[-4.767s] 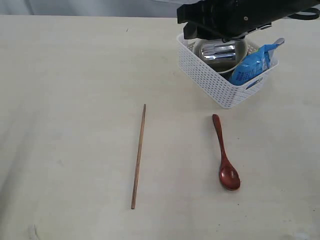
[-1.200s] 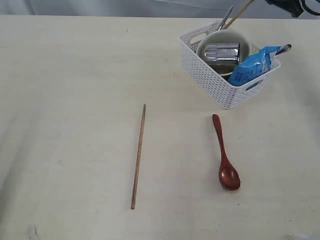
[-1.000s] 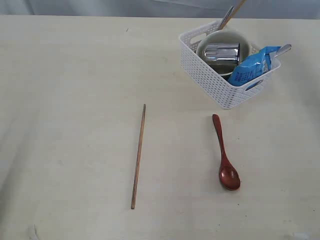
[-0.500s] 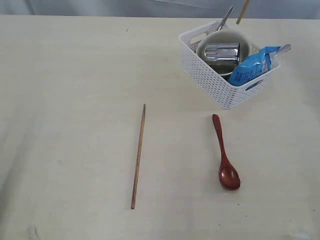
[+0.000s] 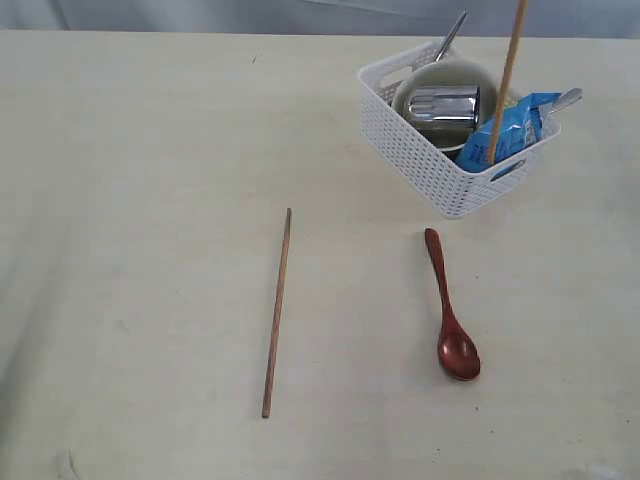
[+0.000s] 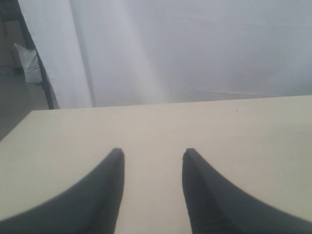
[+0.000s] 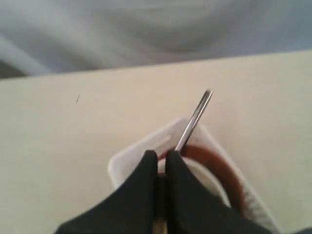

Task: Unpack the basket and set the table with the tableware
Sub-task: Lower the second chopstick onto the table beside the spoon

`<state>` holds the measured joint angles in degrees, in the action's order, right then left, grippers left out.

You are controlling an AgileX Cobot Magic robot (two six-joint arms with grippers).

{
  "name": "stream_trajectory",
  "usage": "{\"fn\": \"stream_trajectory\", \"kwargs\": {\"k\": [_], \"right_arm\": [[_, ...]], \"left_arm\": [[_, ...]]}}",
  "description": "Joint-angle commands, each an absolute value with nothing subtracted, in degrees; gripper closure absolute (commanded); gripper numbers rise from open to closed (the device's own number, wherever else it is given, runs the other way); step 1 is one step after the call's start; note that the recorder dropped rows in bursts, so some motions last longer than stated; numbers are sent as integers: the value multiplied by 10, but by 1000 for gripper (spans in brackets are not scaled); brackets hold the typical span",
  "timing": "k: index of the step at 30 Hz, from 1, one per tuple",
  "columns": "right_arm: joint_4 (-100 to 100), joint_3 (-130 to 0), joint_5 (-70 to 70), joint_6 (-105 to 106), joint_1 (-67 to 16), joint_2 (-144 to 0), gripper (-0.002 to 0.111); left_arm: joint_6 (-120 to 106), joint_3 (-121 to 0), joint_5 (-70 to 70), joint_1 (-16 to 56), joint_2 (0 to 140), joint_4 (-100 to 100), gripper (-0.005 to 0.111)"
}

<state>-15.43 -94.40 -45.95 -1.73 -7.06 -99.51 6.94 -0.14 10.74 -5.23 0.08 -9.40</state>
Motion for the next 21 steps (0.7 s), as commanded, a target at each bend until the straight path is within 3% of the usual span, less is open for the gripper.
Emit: {"fn": "stream_trajectory", "kwargs": {"k": [1,11,21], "right_arm": [[-164,-936,-549,-11,-137,-989,109],[-148,-808,-505,-90,-303,-989,109],[-90,-623,-363,-192,-315,-990,109]], "left_arm": [[72,0,104,-48,0,-91,69],[72,0,104,-48,0,-91,69],[72,0,104,-48,0,-91,69]]}}
